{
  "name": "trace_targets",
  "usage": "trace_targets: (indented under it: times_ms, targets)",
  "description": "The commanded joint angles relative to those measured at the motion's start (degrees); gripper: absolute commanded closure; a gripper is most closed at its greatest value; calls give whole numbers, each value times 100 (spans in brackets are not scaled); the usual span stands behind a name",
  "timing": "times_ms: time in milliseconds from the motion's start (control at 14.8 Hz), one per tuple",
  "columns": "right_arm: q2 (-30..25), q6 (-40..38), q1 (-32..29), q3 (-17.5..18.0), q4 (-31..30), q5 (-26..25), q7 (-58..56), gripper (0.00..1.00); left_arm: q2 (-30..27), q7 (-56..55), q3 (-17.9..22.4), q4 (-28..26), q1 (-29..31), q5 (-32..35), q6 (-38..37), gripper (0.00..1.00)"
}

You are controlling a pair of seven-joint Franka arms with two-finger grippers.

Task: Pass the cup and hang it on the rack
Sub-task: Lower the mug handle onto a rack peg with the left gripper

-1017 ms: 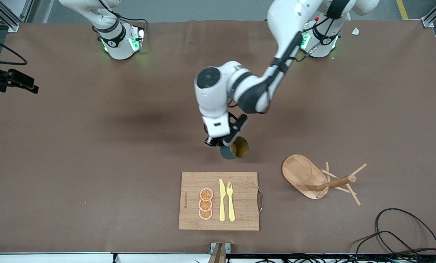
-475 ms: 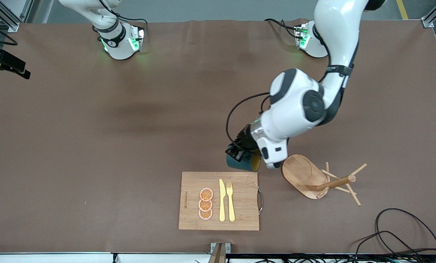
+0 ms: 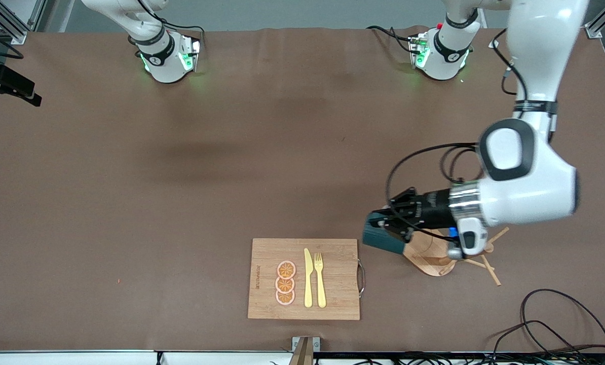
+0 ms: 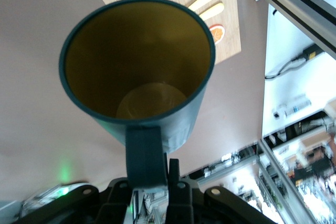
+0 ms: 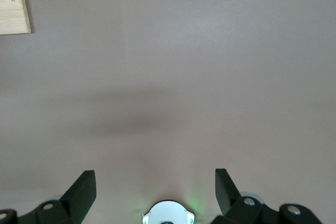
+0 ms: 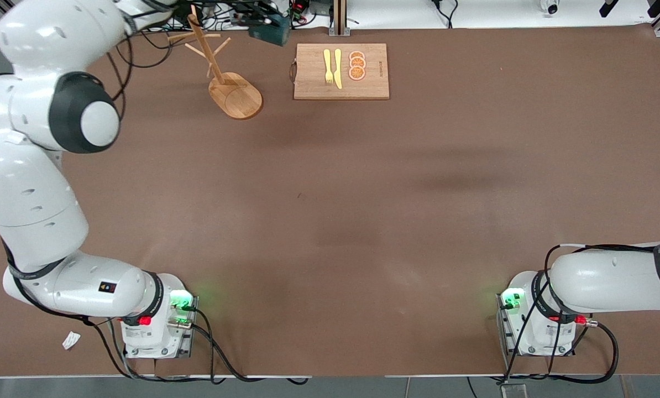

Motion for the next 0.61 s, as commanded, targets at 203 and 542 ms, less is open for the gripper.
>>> trace_targets:
  times_ms: [203,542]
  targets:
    - [-60,-43,-40,-10,-38,75,35,0,-148,1300,-290,-379,925,-590,-728,100]
    - [-69,80,-31,-10,-47,225,-183,0,-121,2576,-290,-828,1418,-838,-923,100]
